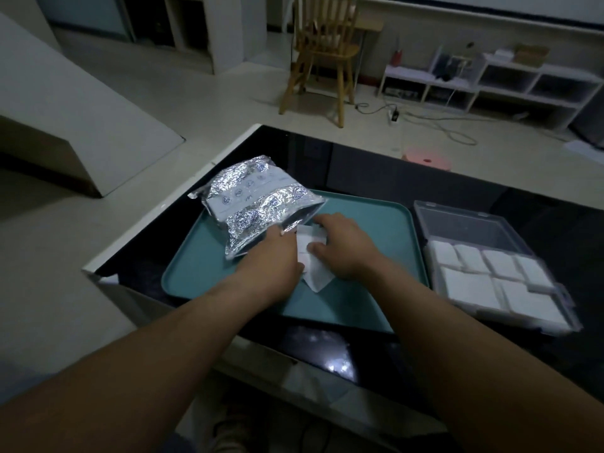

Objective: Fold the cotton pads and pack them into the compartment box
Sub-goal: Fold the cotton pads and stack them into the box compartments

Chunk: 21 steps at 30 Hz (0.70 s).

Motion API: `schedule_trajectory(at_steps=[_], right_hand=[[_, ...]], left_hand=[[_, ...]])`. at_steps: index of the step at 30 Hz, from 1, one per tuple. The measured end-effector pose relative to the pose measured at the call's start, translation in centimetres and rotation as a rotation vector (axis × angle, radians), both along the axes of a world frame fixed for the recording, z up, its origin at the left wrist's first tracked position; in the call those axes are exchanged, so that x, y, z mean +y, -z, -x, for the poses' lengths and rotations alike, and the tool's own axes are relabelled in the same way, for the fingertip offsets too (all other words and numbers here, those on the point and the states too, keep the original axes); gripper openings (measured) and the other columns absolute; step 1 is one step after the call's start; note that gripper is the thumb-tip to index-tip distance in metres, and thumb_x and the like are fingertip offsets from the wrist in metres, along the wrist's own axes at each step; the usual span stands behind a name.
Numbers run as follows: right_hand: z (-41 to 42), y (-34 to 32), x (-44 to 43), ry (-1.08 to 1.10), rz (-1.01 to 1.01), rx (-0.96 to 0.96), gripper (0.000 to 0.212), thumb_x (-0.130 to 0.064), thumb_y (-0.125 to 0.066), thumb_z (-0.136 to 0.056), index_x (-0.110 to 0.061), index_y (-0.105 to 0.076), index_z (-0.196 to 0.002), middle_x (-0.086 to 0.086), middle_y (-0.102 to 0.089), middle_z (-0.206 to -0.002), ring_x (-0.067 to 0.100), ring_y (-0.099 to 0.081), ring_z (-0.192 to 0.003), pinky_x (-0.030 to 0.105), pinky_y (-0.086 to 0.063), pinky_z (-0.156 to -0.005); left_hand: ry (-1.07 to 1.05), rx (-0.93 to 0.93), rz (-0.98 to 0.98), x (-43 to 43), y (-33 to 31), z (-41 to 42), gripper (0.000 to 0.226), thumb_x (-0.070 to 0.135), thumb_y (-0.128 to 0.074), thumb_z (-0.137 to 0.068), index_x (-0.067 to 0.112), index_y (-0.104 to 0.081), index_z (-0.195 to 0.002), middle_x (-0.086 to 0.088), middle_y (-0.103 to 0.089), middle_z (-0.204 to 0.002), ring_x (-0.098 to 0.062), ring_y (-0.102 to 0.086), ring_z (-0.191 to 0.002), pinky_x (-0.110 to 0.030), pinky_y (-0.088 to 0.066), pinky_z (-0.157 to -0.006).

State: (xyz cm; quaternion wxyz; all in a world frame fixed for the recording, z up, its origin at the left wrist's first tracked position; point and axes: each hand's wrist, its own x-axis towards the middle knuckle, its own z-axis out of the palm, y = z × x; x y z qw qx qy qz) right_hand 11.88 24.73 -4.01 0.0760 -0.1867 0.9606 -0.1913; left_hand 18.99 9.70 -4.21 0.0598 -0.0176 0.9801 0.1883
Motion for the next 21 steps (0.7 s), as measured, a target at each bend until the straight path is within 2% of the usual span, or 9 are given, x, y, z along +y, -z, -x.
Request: schedule_trajectory(at_steps=[2, 4, 8, 10, 13, 15, 18, 21], right_hand=[[0.2, -0.1, 0.2, 0.008, -0.012, -0.04, 0.039, -0.033, -0.069, -0.093, -0.02, -0.061, -0.129, 0.008, -0.063, -0.127, 0.031, -0.058, -0.117, 0.038, -0.047, -0.091], [0.3, -0.5, 0.8, -0.006, -0.061, -0.089, 0.023, -0.031, -0.07, -0.093, -0.016, -0.063, -0.11, 0.007, -0.063, -0.112, 0.03, -0.06, -0.108, 0.034, -0.041, -0.079], [-0.6, -1.2, 2.9, 0.004, -0.1, -0.098, 0.017, -0.03, -0.069, -0.095, -0.02, -0.056, -0.093, 0.0, -0.056, -0.096, 0.024, -0.053, -0.091, 0.032, -0.033, -0.073], [-1.2, -1.4, 4.2, 0.066, -0.075, -0.073, 0.017, -0.029, -0.067, -0.095, -0.022, -0.054, -0.088, 0.0, -0.055, -0.093, 0.025, -0.054, -0.09, 0.033, -0.033, -0.07], [-1.7, -1.7, 6.2, 0.166, 0.015, -0.067, 0.018, -0.028, -0.065, -0.098, -0.018, -0.055, -0.086, 0.003, -0.057, -0.091, 0.027, -0.055, -0.088, 0.034, -0.033, -0.068], [-2.0, -2.2, 7.0, 0.198, 0.076, -0.06, 0.02, -0.028, -0.063, -0.1, -0.018, -0.053, -0.086, 0.003, -0.057, -0.092, 0.025, -0.053, -0.085, 0.034, -0.031, -0.066], [-2.1, -2.6, 7.1, 0.229, 0.163, -0.031, 0.011, -0.025, -0.062, -0.1, -0.017, -0.055, -0.1, 0.002, -0.058, -0.098, 0.023, -0.053, -0.087, 0.033, -0.033, -0.069], [-2.1, -2.6, 6.5, 0.192, 0.213, -0.013, 0.008, -0.023, -0.062, -0.1, -0.015, -0.059, -0.1, 0.005, -0.065, -0.097, 0.027, -0.062, -0.088, 0.038, -0.048, -0.074]], left_hand=[[0.027, -0.043, -0.029, -0.3, -0.3, 0.5, 0.046, 0.035, -0.068, -0.094, 0.015, -0.048, -0.13, -0.016, -0.037, -0.142, -0.037, -0.057, -0.117, -0.043, -0.047, -0.096], [0.062, -0.088, -0.046, -0.4, -0.8, 0.8, 0.041, 0.035, -0.072, -0.09, 0.018, -0.051, -0.121, -0.013, -0.039, -0.136, -0.034, -0.055, -0.115, -0.04, -0.045, -0.094], [0.139, -0.101, -0.055, 0.1, -1.2, 0.9, 0.031, 0.027, -0.073, -0.087, 0.022, -0.05, -0.107, -0.009, -0.046, -0.126, -0.028, -0.049, -0.114, -0.036, -0.043, -0.091], [0.161, -0.115, -0.083, 0.5, -1.4, 1.2, 0.031, 0.022, -0.071, -0.086, 0.022, -0.05, -0.11, -0.006, -0.053, -0.124, -0.024, -0.052, -0.108, -0.034, -0.043, -0.085], [0.183, -0.156, -0.078, 0.7, -1.6, 1.5, 0.036, 0.022, -0.071, -0.086, 0.024, -0.052, -0.116, -0.003, -0.052, -0.122, -0.022, -0.053, -0.108, -0.032, -0.044, -0.087], [0.201, -0.151, -0.048, 0.8, -1.6, 1.6, 0.03, 0.024, -0.07, -0.086, 0.027, -0.051, -0.11, -0.002, -0.047, -0.116, -0.023, -0.051, -0.108, -0.034, -0.044, -0.088], [0.211, -0.108, -0.073, 1.1, -1.9, 1.5, 0.015, 0.026, -0.062, -0.093, 0.025, -0.049, -0.1, -0.004, -0.049, -0.11, -0.025, -0.051, -0.103, -0.036, -0.042, -0.084], [0.211, -0.039, -0.196, 1.3, -2.3, 1.3, 0.004, 0.017, -0.053, -0.099, 0.019, -0.052, -0.103, -0.003, -0.055, -0.103, -0.024, -0.054, -0.095, -0.033, -0.035, -0.073]])
